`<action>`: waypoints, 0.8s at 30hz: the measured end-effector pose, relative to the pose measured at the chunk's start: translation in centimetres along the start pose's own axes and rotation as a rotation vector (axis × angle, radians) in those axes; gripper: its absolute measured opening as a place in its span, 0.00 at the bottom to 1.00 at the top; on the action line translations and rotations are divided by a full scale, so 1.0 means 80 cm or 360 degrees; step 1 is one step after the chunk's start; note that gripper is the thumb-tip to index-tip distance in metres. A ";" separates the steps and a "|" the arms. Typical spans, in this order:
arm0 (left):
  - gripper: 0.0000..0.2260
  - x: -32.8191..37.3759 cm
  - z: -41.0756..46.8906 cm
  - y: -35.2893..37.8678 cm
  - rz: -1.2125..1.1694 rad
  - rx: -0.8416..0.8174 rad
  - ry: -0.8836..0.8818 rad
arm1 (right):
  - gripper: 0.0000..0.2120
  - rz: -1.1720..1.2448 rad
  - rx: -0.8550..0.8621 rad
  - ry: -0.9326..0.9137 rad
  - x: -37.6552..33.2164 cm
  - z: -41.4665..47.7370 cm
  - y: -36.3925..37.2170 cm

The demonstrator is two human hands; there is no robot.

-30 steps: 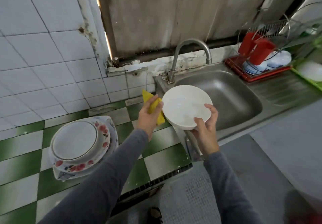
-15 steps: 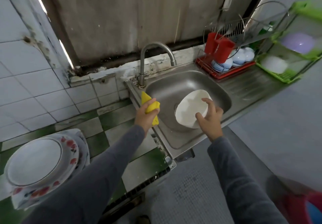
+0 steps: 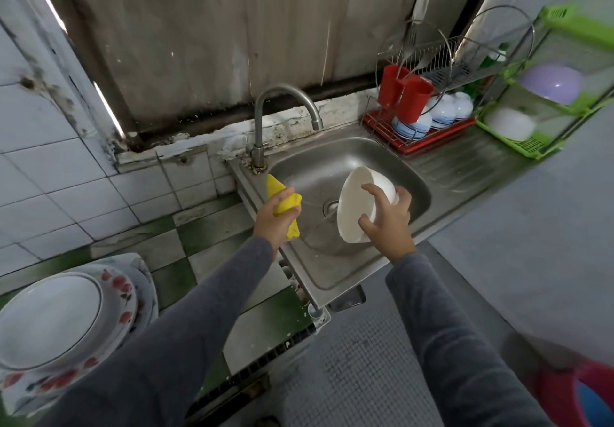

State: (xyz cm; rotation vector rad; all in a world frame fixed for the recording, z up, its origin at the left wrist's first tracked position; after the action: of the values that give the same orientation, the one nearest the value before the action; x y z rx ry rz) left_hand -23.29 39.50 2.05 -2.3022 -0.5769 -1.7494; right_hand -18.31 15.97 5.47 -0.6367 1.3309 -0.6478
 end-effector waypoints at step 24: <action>0.18 -0.008 -0.023 -0.044 -0.0086 0.0086 -0.0054 | 0.32 -0.0578 0.0026 -0.0594 -0.068 -0.025 0.017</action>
State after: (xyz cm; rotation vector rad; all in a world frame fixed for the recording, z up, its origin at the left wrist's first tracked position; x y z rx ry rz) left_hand -26.57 41.88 1.66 -2.3041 -0.6900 -1.6995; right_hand -20.83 20.84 7.79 -0.9478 0.8683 -0.7860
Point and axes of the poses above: each hand's wrist, its own z-axis towards the middle knuckle, its own y-axis out of the palm, x = y × z, the point moved 8 cm from there along z, towards the middle knuckle, and after that the axes turned 3 degrees about x, right-handed, at the moved point
